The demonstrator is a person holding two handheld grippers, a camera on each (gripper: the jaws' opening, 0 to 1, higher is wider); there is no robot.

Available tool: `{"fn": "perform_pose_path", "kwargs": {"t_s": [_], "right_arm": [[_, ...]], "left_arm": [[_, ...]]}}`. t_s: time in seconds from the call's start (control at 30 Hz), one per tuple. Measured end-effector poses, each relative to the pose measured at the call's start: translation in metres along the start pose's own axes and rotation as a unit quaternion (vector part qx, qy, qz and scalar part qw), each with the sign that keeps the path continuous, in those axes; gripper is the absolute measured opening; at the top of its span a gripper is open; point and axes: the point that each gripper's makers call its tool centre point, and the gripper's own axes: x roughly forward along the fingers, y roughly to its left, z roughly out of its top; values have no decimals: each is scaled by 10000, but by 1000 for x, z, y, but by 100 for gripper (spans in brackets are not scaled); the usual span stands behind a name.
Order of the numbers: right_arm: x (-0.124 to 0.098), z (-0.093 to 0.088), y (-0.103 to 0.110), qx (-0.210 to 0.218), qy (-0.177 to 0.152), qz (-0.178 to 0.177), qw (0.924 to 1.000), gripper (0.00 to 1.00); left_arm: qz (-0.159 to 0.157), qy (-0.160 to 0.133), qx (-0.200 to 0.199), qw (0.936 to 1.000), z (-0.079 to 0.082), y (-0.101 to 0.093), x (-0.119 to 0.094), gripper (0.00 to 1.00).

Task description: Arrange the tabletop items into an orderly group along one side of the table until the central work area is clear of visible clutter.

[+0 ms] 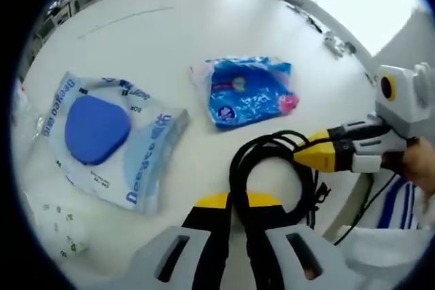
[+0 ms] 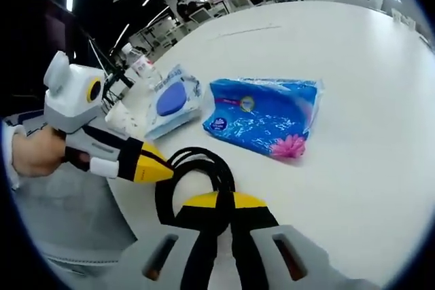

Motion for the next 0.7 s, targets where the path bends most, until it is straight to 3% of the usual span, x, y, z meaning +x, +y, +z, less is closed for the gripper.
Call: {"fn": "perform_pose_path", "kwargs": {"t_s": [0.1, 0.13, 0.3, 0.4, 0.57, 0.7], "right_arm": [[-2, 5, 0, -154, -97, 34, 9998, 20], [-3, 7, 2, -245, -162, 66, 9995, 25], [-5, 17, 8, -421, -445, 188, 9979, 32], [-9, 26, 6, -624, -622, 63, 9961, 44], [-17, 37, 9, -764, -781, -7, 9940, 47], [-19, 40, 8, -745, -835, -32, 9937, 48]], "left_arm": [[14, -213, 473, 9987, 9, -3, -3, 11], [22, -232, 493, 9985, 10, -4, -4, 16], [80, -726, 449, 9963, 30, -7, -12, 45], [197, -970, 497, 9938, 41, 0, -14, 53], [417, -1403, 465, 9881, 59, 10, -18, 72], [407, -1365, 466, 9887, 62, 14, -17, 72]]}}
